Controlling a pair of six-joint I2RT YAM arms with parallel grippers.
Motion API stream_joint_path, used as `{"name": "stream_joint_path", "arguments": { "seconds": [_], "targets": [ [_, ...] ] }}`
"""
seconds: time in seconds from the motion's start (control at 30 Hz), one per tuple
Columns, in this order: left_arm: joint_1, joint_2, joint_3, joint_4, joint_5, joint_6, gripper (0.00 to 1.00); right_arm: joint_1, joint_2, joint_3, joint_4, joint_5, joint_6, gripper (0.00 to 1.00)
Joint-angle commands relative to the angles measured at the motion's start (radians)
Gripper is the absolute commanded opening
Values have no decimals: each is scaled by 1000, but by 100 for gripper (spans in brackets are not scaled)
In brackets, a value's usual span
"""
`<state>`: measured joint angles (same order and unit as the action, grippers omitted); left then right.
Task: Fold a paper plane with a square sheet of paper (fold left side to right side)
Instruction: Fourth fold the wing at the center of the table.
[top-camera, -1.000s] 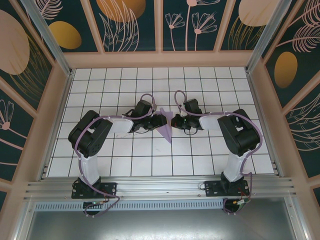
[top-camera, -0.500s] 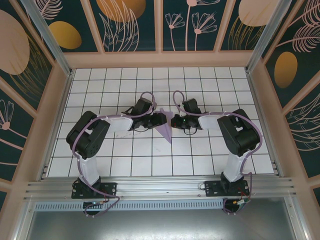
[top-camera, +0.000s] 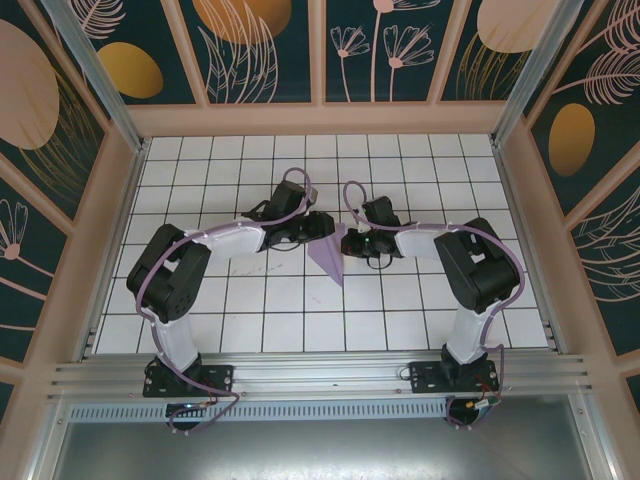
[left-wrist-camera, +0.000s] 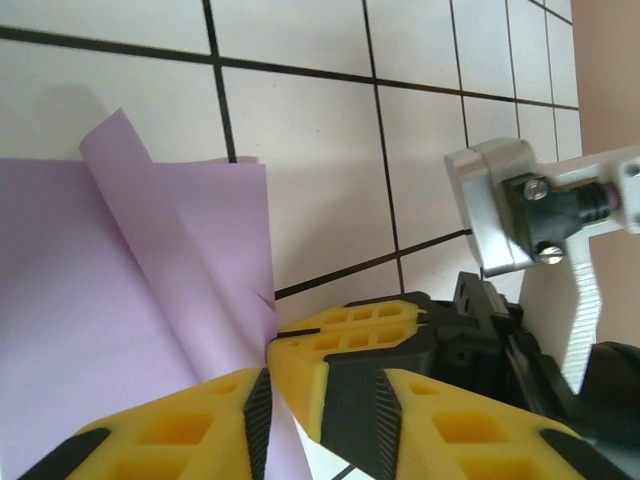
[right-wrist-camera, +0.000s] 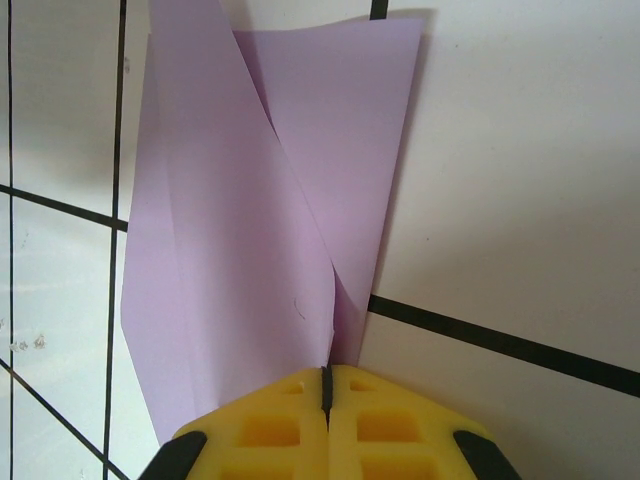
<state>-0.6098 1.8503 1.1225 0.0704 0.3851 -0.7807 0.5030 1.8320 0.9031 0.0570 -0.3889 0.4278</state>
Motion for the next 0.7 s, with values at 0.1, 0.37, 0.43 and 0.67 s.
{"name": "stream_joint_path", "arguments": {
  "seconds": [0.1, 0.37, 0.43, 0.67],
  "targets": [
    [1, 43, 63, -17, 20, 20, 29, 25, 57, 6, -97, 26, -19, 0],
    [0, 106, 92, 13, 68, 14, 25, 27, 62, 6, -102, 29, -22, 0],
    [-1, 117, 97, 24, 84, 11, 24, 28, 62, 7, -106, 31, -22, 0],
    [-1, 164, 116, 29, 107, 9, 23, 31, 65, 11, -110, 31, -24, 0]
  ]
}}
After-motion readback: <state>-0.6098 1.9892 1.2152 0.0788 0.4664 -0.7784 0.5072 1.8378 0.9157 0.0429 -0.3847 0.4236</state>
